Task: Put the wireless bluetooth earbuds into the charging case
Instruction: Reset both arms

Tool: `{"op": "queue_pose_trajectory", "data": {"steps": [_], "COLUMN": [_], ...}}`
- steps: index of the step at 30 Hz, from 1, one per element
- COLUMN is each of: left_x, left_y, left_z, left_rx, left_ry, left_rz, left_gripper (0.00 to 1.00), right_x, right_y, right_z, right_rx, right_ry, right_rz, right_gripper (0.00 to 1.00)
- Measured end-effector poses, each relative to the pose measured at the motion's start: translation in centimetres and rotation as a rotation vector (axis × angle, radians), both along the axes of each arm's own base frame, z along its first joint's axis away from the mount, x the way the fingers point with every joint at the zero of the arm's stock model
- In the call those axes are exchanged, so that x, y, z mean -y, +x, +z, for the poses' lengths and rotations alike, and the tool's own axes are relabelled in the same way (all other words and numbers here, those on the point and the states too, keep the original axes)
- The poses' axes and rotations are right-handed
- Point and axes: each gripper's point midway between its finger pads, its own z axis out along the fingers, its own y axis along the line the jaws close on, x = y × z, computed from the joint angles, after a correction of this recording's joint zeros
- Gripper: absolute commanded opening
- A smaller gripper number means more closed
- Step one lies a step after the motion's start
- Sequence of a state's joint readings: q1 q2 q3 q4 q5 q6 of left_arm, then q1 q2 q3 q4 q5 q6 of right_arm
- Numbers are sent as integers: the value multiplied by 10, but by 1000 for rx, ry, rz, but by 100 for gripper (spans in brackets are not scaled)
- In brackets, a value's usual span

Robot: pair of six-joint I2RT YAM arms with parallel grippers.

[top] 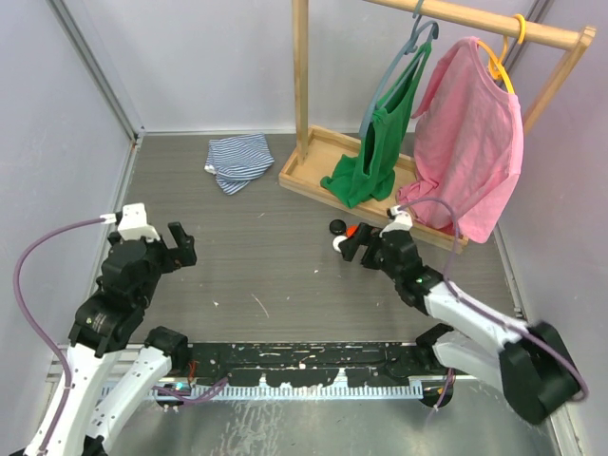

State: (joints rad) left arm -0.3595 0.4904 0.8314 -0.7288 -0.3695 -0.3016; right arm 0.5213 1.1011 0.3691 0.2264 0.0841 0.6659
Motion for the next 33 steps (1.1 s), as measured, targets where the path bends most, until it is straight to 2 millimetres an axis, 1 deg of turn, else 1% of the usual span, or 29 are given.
{"op": "queue_pose_trajectory", "data": {"steps": [1,4,6,7,10,14,16,18,20,23,26,33], "left_x": [0,-1,-2,-2,-5,-10,-13,-15,-16,-18,-19,-22], "left_y": [-2,-7,-12,-15,-27,-41,-45,-48,-49,-50,-50,-51], "left_z": [2,10,19,23,35,49,53,56,57,53,46,45], "left_rx": [13,54,101,125,207,303,333,352,366,374,374,377], "left_ry": [-6,-25,-46,-58,-94,-136,-146,-153,-158,-164,-166,-163], "left_rz": [-3,-10,-16,-20,-23,-20,-14,-9,-3,5,11,25], "left_gripper": [98,98,98,98,98,98,98,98,98,98,98,98], "right_x": [6,22,37,47,74,110,126,142,152,161,167,180], "right_y": [-4,-12,-17,-21,-32,-55,-65,-75,-82,-88,-90,-93], "right_z": [14,46,74,94,142,197,217,232,238,239,234,227], "right_rx": [33,109,174,219,336,491,553,603,631,655,660,654], "right_ry": [-9,-39,-65,-75,-94,-125,-150,-181,-211,-256,-283,-331], "right_rz": [-2,-22,-56,-83,-159,-250,-283,-324,-346,-353,-374,-419], "right_gripper": [100,100,100,100,100,100,100,100,100,100,100,100]}}
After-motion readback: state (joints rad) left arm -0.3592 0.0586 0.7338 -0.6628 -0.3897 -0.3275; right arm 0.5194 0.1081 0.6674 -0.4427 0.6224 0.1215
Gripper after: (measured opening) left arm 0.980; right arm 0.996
